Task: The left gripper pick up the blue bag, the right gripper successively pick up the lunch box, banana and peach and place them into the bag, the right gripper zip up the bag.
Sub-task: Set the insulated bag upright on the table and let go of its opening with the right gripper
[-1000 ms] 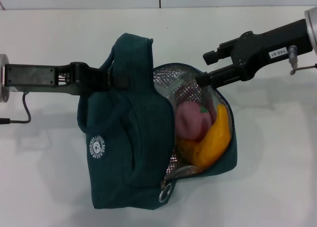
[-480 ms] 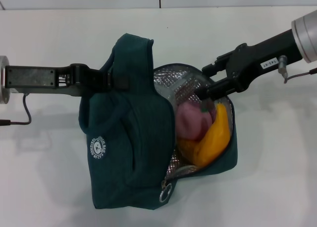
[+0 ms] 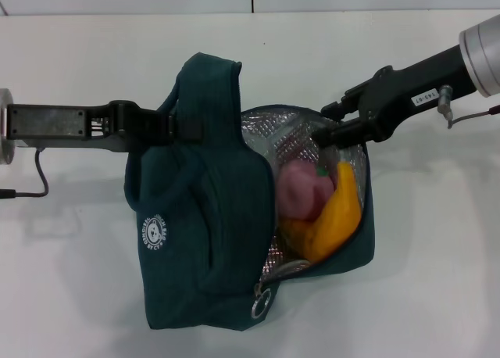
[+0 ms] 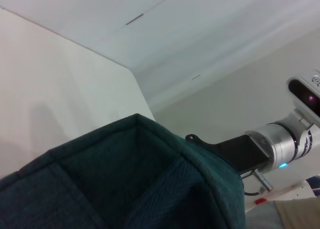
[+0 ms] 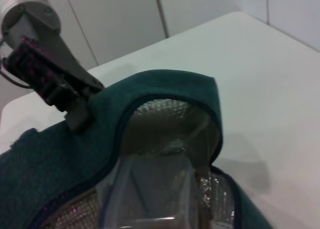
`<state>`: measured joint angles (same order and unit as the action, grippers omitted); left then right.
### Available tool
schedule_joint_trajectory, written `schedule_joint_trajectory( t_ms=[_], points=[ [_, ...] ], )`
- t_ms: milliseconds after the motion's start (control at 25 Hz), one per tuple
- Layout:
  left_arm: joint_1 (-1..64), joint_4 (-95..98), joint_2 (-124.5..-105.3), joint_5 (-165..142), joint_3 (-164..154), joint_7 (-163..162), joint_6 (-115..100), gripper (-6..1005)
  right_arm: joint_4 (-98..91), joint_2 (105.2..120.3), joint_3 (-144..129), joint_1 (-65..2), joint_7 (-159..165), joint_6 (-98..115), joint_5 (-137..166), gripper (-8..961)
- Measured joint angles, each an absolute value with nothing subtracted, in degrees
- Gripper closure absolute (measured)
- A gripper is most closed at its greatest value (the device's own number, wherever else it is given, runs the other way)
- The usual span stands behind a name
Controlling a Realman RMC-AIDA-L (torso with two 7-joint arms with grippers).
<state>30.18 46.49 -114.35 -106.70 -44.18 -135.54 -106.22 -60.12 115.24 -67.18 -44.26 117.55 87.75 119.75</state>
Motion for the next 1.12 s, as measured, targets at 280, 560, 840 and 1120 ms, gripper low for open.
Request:
schedule_joint_trajectory(
  t_ms=[280,560,840,1120],
  points=[
    [30.0,46.5,-114.29,-106.7,-43.9,-135.5,-106.3,958,-60.1,115.24,-67.3,-44.1,117.4,87.2,121.0,584],
    [30.1,46.5,-114.34,-106.7,-43.9,-135.6,-106.4,958,-63.0,115.29,-66.7,-43.4,118.3,87.4,120.9,793],
    [31.6,46.5,-114.96,-105.5,-44.3,-135.8,-106.5,958,-72.4,115.31,-61.5,-41.2,120.4,89.6,120.2,885],
    [35.2,43.1,-116.56,-105.9,-45.1,-134.8,-106.5,958,-77.3,115.10,-57.0,-39.9,120.8,92.7,114.3,940]
  ],
)
